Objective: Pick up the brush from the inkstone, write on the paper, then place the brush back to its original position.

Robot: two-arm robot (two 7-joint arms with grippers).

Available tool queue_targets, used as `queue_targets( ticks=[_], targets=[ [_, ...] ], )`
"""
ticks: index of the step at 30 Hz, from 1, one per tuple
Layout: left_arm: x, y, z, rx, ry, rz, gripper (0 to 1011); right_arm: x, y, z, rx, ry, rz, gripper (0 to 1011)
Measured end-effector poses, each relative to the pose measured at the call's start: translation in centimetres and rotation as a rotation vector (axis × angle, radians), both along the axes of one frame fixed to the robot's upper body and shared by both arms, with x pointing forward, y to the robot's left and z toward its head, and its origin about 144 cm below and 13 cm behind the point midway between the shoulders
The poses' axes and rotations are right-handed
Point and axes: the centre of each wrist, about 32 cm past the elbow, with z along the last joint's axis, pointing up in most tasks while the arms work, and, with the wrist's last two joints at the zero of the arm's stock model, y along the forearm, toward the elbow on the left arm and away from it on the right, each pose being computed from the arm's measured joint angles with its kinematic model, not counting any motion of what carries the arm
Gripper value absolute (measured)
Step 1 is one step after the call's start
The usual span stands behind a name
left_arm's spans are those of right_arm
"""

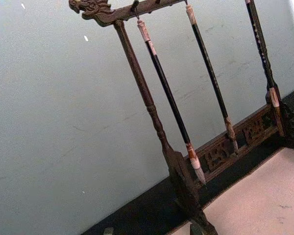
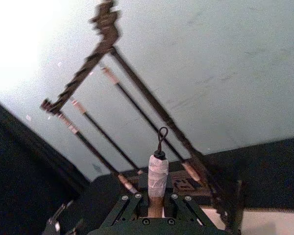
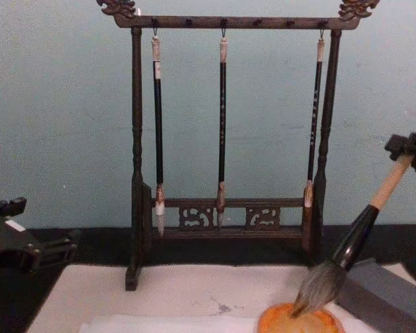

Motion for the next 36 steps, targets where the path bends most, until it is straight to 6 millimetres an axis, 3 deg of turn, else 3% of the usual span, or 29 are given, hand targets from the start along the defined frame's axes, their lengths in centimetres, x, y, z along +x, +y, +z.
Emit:
queue_targets(
  ticks=[14,36],
  targets=[
    [0.0,0.0,0.0,0.000,0.000,0.000,1010,-3.9,3.3,2.9,-0.366,-0.218,0.116,163],
    [0.0,0.0,0.0,0.000,0.000,0.000,1009,-8.8,5.5,3.4,-0.513,-0.356,0.175,163]
  ],
)
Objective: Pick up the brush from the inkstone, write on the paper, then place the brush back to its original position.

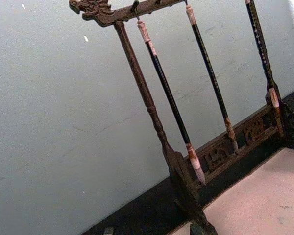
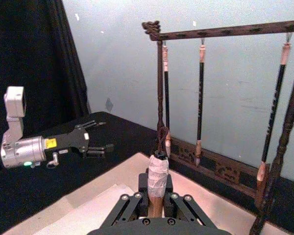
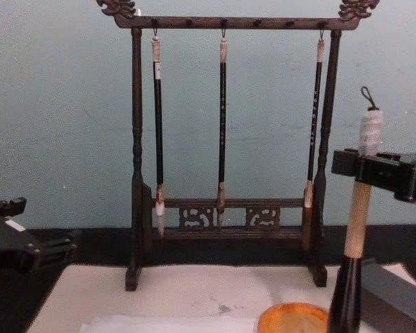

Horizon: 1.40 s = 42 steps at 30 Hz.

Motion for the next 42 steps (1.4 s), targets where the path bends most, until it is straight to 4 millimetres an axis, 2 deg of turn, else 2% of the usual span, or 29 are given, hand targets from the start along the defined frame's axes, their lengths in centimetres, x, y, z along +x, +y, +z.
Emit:
queue_targets(
  ticks=[8,23,32,42],
  targets=[
    [0.0,0.0,0.0,0.000,0.000,0.000,1010,-0.4,0.1,-0.5,-0.005,-0.014,0.001,163],
    [0.0,0.0,0.0,0.000,0.000,0.000,1010,0.5,-1.7,-2.3,-0.024,0.026,-0.112,163],
    [0.0,0.0,0.0,0.000,0.000,0.000,1010,0.5,-2.2,-1.9,-0.035,0.003,-0.137,163],
    [0.0,0.0,0.0,0.000,0.000,0.000,1010,0.1,-1.6,-0.9,-0.018,-0.015,-0.094,163]
  ],
)
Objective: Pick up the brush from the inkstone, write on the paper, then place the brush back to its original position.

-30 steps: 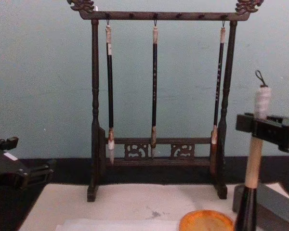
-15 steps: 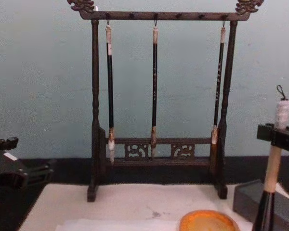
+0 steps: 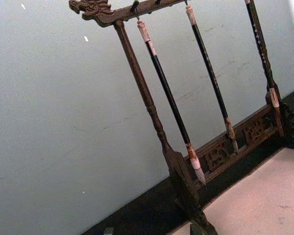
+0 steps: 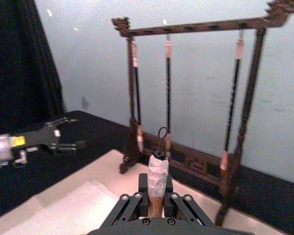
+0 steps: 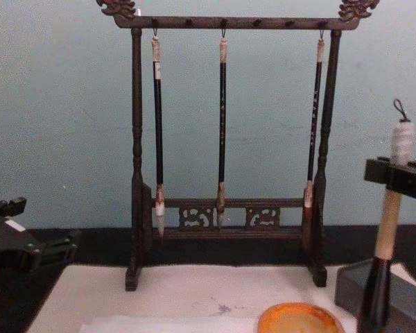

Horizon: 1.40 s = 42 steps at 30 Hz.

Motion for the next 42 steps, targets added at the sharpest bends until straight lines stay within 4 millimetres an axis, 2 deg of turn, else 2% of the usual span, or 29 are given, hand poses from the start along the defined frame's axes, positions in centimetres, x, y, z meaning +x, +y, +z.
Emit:
queue_targets(
  ticks=[9,19,31,42],
  targets=[
    [0.0,0.0,0.0,0.000,0.000,0.000,1010,-0.6,1.6,0.7,0.015,-0.023,0.087,163],
    [0.0,0.0,0.0,0.000,0.000,0.000,1010,-0.4,2.3,-0.3,0.029,0.034,0.132,163],
    [0.0,0.0,0.0,0.000,0.000,0.000,1009,0.6,1.2,-1.5,0.054,0.075,0.070,163],
    [0.0,0.0,0.0,0.000,0.000,0.000,1010,1.1,0.2,-1.6,0.084,0.083,0.022,163]
  ],
)
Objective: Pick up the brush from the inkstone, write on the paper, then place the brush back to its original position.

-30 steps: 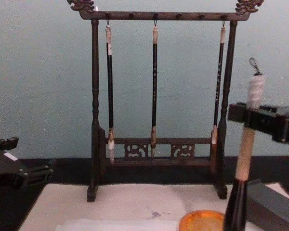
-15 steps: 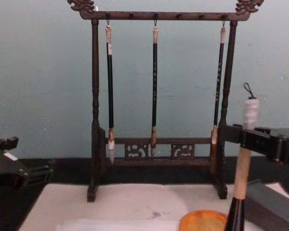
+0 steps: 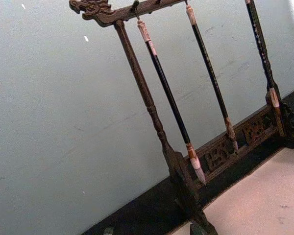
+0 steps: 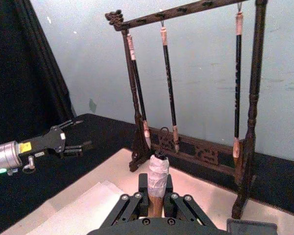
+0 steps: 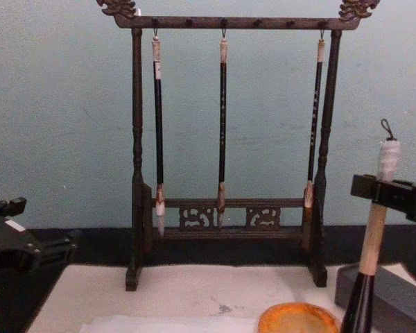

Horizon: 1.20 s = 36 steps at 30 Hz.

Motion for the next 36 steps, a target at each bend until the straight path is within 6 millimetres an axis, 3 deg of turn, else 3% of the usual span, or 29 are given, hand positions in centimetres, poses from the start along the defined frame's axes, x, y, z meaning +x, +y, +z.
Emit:
queue_targets(
  ticks=[26,36],
  targets=[
    [0.0,0.0,0.0,0.000,0.000,0.000,1010,-0.9,0.6,1.3,0.053,-0.036,0.057,163],
    [0.0,0.0,0.0,0.000,0.000,0.000,1010,1.0,0.4,1.4,0.166,-0.048,0.069,163]
  ],
)
